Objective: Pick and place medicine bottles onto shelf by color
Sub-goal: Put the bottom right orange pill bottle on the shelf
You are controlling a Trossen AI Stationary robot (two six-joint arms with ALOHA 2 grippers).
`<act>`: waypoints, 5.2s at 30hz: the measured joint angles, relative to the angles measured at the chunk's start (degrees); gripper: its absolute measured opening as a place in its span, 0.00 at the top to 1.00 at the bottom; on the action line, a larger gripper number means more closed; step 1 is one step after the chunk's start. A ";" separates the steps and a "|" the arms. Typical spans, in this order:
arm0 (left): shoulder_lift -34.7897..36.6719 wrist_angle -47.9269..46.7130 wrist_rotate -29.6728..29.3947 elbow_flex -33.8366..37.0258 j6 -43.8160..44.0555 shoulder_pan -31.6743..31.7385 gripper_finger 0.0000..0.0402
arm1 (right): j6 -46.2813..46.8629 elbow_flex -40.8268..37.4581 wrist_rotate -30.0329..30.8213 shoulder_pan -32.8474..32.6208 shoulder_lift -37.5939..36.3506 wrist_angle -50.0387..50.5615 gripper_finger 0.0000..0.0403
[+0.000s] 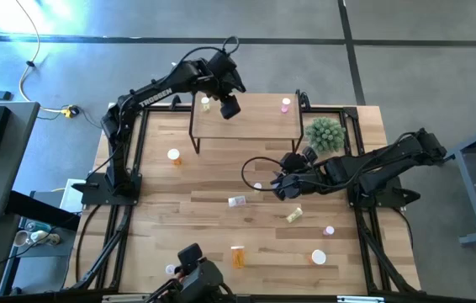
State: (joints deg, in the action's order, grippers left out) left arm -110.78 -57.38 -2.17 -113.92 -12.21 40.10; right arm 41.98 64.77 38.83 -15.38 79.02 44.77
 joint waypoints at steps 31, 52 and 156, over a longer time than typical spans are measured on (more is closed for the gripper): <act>20.02 4.05 8.80 19.26 8.78 -16.93 0.51 | -3.45 0.00 -4.92 -0.02 0.00 -0.50 0.49; 38.47 45.15 -0.74 63.12 21.75 -33.08 0.51 | -2.76 0.00 -21.51 -6.04 0.00 3.16 0.49; 38.42 57.21 -12.17 65.50 26.60 -45.72 0.51 | 66.06 -0.02 1.84 -54.86 27.87 9.34 0.50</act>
State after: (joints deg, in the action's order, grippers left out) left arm -72.36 -0.16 -14.35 -48.42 14.40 -5.63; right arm 108.03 64.75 40.66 -70.24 106.89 54.11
